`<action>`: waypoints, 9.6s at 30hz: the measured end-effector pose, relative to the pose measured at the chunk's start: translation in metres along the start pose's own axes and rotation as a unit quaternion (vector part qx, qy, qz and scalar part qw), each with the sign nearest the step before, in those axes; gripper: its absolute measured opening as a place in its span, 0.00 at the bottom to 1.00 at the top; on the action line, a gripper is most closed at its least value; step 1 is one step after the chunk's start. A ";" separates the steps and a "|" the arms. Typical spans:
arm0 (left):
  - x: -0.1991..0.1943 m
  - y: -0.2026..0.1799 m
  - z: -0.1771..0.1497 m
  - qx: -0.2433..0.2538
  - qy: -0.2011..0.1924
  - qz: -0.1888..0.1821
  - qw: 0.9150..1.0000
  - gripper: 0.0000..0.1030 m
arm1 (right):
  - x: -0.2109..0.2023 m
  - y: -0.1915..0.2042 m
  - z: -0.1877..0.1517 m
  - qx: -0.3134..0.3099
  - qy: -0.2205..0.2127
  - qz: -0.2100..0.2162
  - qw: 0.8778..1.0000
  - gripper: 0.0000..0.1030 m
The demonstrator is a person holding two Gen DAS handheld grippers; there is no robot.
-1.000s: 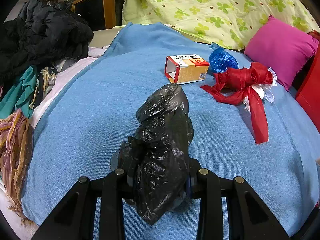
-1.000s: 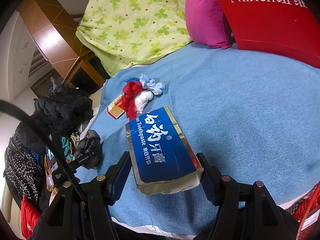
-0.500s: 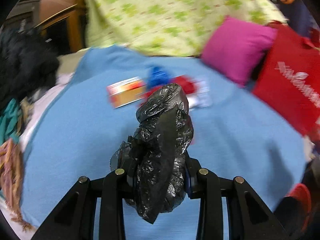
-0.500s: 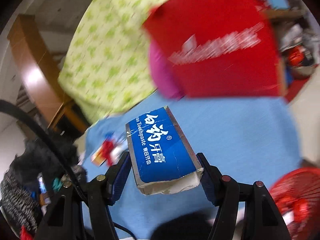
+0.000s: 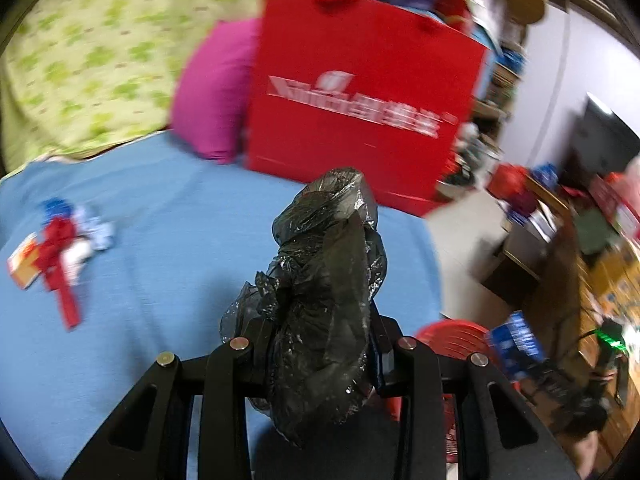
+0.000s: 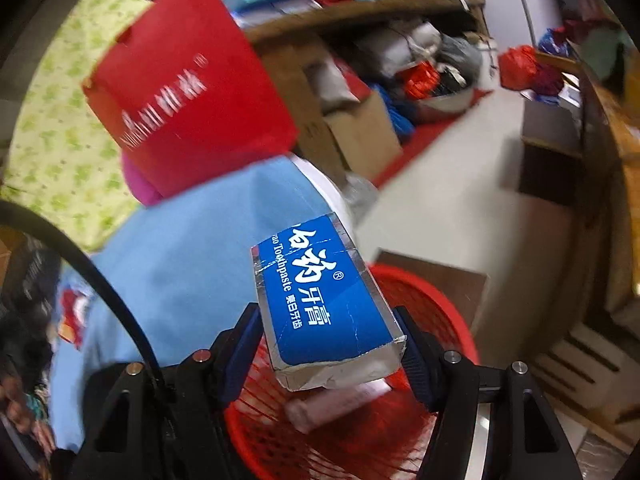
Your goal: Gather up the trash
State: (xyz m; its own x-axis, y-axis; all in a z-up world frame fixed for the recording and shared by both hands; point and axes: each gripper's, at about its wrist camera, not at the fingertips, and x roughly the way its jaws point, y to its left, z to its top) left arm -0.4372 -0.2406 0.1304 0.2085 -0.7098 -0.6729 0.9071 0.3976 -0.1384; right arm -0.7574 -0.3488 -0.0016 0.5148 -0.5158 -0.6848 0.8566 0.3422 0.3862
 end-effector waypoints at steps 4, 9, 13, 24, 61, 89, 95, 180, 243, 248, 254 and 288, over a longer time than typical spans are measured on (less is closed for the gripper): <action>0.016 -0.042 -0.003 0.026 0.019 -0.030 0.999 0.35 | 0.007 -0.012 -0.009 0.002 0.008 -0.012 1.000 0.66; 0.030 -0.080 -0.017 0.053 0.045 -0.056 0.996 0.35 | 0.015 -0.012 -0.011 -0.004 0.015 -0.019 1.000 0.67; 0.041 -0.104 -0.027 0.076 0.064 -0.072 0.992 0.35 | 0.019 -0.013 -0.017 -0.003 0.023 -0.024 0.999 0.68; 0.072 -0.129 -0.043 0.098 0.122 -0.102 0.982 0.35 | 0.015 -0.021 -0.019 0.009 0.019 -0.045 0.999 0.78; -0.024 0.128 -0.024 -0.073 0.026 0.056 0.995 0.74 | -0.050 0.134 0.039 -0.105 -0.122 0.029 0.987 0.78; -0.047 0.324 -0.083 -0.240 -0.008 0.152 0.959 0.76 | 0.049 0.398 -0.022 -0.287 -0.053 0.202 0.935 0.80; -0.022 0.327 -0.025 -0.235 -0.013 0.122 0.964 0.80 | 0.080 0.383 -0.028 -0.252 -0.019 0.213 0.944 0.80; -0.083 0.432 -0.109 -0.391 -0.081 0.254 0.881 0.28 | 0.177 0.530 -0.063 -0.347 0.125 0.229 0.901 0.79; -0.062 0.394 -0.096 -0.313 -0.061 0.260 0.911 0.29 | 0.136 0.416 -0.020 -0.261 0.126 0.219 0.932 0.46; -0.068 0.377 -0.098 -0.293 -0.070 0.260 0.917 0.29 | 0.111 0.361 0.008 -0.207 0.101 0.218 0.948 0.46; -0.075 0.344 -0.109 -0.279 -0.059 0.246 0.927 0.29 | 0.089 0.293 0.033 -0.136 0.084 0.221 0.962 0.46; -0.105 0.125 -0.020 -0.112 -0.072 0.120 0.984 0.29 | -0.087 0.139 0.076 -0.067 -0.081 0.185 0.977 0.46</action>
State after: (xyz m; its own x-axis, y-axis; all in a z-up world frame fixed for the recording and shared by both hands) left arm -0.3526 -0.1044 0.1694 0.4714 -0.6481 -0.5981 0.7257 0.6705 -0.1545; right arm -0.6806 -0.3161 0.1580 0.7960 -0.4513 -0.4034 0.6047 0.6231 0.4961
